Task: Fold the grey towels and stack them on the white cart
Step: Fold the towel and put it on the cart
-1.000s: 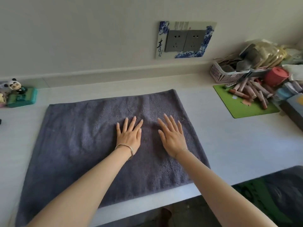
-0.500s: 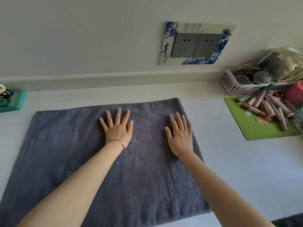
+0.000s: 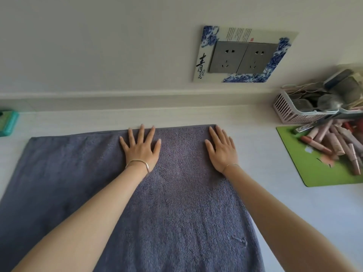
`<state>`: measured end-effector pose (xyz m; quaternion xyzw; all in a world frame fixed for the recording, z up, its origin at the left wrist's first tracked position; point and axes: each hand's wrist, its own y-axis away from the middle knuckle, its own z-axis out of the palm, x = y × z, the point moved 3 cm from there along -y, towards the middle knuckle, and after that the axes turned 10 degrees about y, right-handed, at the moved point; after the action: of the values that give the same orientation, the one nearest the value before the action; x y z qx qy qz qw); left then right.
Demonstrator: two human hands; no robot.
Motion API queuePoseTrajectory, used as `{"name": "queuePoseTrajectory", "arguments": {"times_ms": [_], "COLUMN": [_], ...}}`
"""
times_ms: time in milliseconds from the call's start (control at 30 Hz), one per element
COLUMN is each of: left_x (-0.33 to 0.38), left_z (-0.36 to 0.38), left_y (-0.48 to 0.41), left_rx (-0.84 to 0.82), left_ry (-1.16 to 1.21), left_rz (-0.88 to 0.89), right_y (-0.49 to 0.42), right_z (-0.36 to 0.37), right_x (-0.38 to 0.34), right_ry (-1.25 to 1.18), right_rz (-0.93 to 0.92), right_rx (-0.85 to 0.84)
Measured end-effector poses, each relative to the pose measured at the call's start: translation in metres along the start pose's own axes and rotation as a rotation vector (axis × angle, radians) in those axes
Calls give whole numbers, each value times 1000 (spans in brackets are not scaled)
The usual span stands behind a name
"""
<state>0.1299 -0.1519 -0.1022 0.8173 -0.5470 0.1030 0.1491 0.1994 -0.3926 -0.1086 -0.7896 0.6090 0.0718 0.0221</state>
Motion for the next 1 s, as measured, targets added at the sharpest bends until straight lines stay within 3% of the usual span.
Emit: {"name": "queuePoseTrajectory", "arguments": {"times_ms": [167, 333, 500, 633, 800, 1000], "left_x": [-39, -76, -20, 30, 32, -31], "left_z": [-14, -29, -8, 20, 24, -5], "left_y": [0, 9, 52, 96, 117, 144], "left_rx": [-11, -48, -76, -144, -124, -48], "left_ry": [-11, 0, 29, 10, 46, 158], "left_rz": [-96, -129, 133, 306, 319, 220], "right_y": [24, 62, 76, 88, 103, 115], "right_z": [-6, -8, -17, -31, -38, -92], "right_x": [22, 31, 20, 20, 33, -7], "right_ry": [-79, -124, -289, -517, -631, -964], "right_rz": [-7, 22, 74, 230, 372, 184], "right_rx": [-79, -28, -12, -6, -298, -603]}}
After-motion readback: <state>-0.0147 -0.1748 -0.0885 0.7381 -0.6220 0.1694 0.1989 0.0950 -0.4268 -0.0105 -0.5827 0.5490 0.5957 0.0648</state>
